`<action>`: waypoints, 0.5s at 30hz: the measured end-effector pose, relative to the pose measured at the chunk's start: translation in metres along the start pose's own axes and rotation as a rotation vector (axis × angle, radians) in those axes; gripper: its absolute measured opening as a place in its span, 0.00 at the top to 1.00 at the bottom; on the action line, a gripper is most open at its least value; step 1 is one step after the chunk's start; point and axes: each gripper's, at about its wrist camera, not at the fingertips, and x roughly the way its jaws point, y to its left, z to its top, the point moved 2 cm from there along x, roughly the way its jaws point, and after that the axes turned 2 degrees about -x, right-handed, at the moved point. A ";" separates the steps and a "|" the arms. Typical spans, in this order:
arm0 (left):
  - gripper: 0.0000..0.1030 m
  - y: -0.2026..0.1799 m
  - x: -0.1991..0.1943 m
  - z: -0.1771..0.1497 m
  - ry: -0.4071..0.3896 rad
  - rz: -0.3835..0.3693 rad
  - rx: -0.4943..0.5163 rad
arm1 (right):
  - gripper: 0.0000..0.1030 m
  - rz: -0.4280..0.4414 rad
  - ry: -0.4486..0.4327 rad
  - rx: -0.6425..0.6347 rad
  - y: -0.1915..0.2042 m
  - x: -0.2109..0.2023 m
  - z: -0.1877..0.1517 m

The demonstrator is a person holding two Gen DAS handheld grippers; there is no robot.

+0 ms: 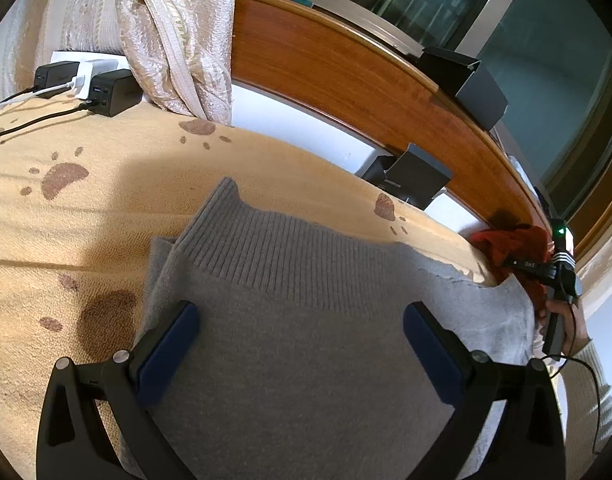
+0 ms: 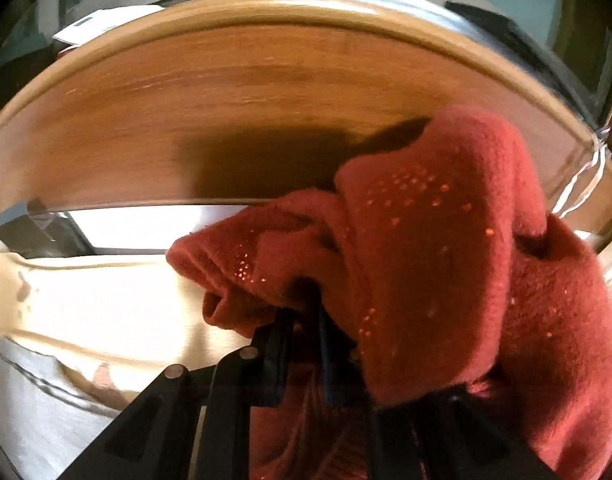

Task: Fold clothes
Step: 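Reach the right gripper to the red knit sweater and grasp it, then set the red sweater onto the grey cloth by the headboard, open right gripper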

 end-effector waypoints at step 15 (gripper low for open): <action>0.00 -0.001 0.001 0.002 0.006 0.016 0.013 | 0.86 -0.134 -0.069 -0.173 0.016 -0.003 -0.023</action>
